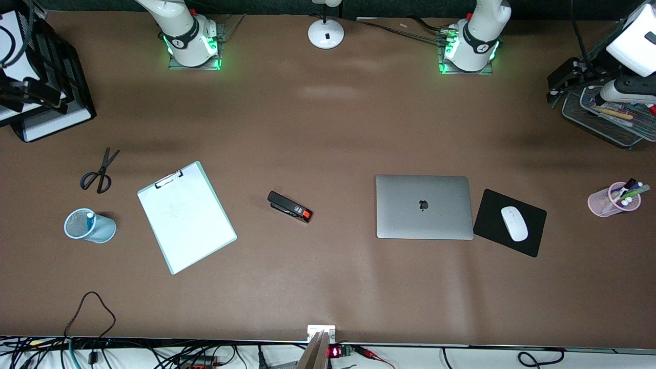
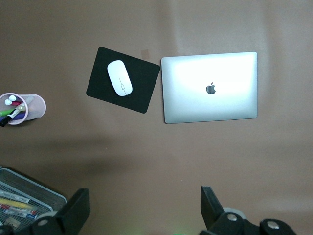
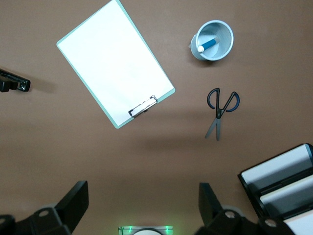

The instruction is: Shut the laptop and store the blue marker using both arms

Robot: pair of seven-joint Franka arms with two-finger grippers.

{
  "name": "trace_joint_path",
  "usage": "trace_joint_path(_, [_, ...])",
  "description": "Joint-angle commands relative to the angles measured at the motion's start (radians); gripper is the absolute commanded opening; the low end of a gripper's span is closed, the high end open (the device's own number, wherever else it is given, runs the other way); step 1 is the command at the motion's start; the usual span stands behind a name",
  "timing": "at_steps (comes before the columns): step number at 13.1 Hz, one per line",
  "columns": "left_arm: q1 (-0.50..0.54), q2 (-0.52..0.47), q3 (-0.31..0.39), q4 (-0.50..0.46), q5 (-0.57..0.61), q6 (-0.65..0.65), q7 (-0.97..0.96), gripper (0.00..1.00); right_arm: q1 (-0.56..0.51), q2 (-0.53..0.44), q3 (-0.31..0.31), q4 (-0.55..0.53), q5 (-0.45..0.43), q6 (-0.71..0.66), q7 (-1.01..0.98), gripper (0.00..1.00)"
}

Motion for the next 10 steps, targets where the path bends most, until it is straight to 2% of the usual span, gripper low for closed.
trace_joint_path(1, [0.008,-0.012,0.001,-0.002,-0.023,-0.011,0.023,1.00,0.001,-0.025,0.003,-0.023,-0.002,0.005,0.016,1.00])
trace_joint_path(10, [0.006,-0.006,0.001,0.012,-0.023,-0.005,0.023,1.00,0.001,-0.002,0.010,0.001,-0.002,-0.001,0.018,1.00])
